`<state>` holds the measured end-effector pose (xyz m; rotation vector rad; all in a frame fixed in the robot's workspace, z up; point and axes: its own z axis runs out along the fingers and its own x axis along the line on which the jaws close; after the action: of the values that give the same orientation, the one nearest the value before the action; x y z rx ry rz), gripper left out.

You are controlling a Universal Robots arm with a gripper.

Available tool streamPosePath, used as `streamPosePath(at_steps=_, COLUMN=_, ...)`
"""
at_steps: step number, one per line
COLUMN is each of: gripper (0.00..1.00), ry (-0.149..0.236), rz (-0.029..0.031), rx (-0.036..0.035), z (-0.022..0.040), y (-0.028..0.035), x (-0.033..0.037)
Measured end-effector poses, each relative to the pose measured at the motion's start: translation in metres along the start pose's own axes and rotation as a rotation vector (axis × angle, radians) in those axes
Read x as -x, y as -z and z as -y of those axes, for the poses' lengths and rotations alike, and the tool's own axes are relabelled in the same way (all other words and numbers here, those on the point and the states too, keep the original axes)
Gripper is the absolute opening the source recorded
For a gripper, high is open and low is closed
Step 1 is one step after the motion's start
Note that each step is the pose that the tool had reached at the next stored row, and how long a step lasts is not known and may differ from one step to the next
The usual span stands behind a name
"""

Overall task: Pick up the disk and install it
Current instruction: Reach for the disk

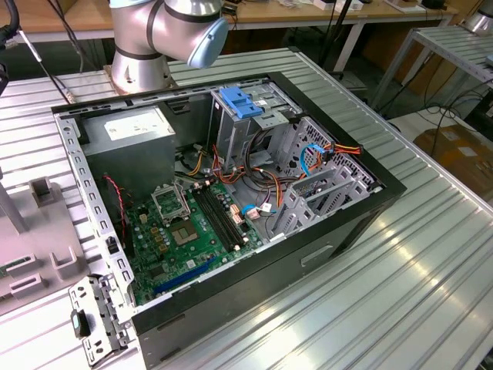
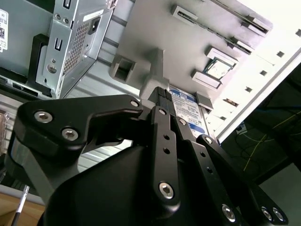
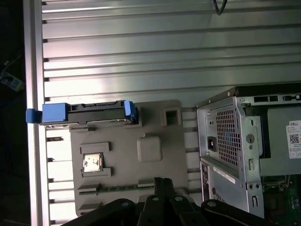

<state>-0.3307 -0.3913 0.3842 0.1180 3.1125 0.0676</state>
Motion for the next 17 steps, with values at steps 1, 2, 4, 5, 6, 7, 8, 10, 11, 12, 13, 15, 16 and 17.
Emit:
streamPosePath(at_steps=1, gripper=0.11, ry=0.000, rz=-0.0001, rx=0.0000, z=-0.0008, y=-0.0004, x=-0.0010)
streamPosePath(at_steps=2, gripper=0.11, ry=0.000, rz=-0.0002, rx=-0.0002, z=-0.0013, y=-0.0006, x=-0.0019)
streamPosePath(at_steps=4, gripper=0.11, ry=0.000, rz=0.0000, rx=0.0000, z=-0.0019, y=-0.0011, x=-0.0034)
streamPosePath(at_steps=5, gripper=0.11, ry=0.000, rz=0.0000, rx=0.0000, z=-0.0022, y=-0.0013, x=-0.0041)
streamPosePath(at_steps=6, gripper=0.11, ry=0.000, rz=0.0001, rx=0.0001, z=-0.0028, y=-0.0018, x=-0.0057)
streamPosePath(at_steps=7, gripper=0.11, ry=0.000, rz=0.0000, rx=0.0001, z=-0.0033, y=-0.0021, x=-0.0071)
streamPosePath(at_steps=8, gripper=0.11, ry=0.000, rz=0.0000, rx=0.0000, z=-0.0036, y=-0.0023, x=-0.0081)
streamPosePath(at_steps=10, gripper=0.11, ry=0.000, rz=0.0000, rx=0.0000, z=-0.0042, y=-0.0027, x=-0.0102)
streamPosePath(at_steps=11, gripper=0.11, ry=0.000, rz=0.0000, rx=0.0000, z=-0.0043, y=-0.0029, x=-0.0111)
streamPosePath(at_steps=12, gripper=0.11, ry=0.000, rz=-0.0001, rx=0.0000, z=-0.0045, y=-0.0031, x=-0.0125)
streamPosePath(at_steps=13, gripper=0.11, ry=0.000, rz=0.0000, rx=0.0001, z=-0.0047, y=-0.0033, x=-0.0133)
streamPosePath(at_steps=15, gripper=0.11, ry=0.000, rz=0.0001, rx=0.0001, z=-0.0051, y=-0.0038, x=-0.0161)
streamPosePath(at_steps=16, gripper=0.11, ry=0.000, rz=0.0000, rx=0.0001, z=-0.0052, y=-0.0039, x=-0.0168)
streamPosePath(at_steps=17, gripper=0.11, ry=0.000, rz=0.0000, rx=0.0000, z=-0.0054, y=-0.0041, x=-0.0179)
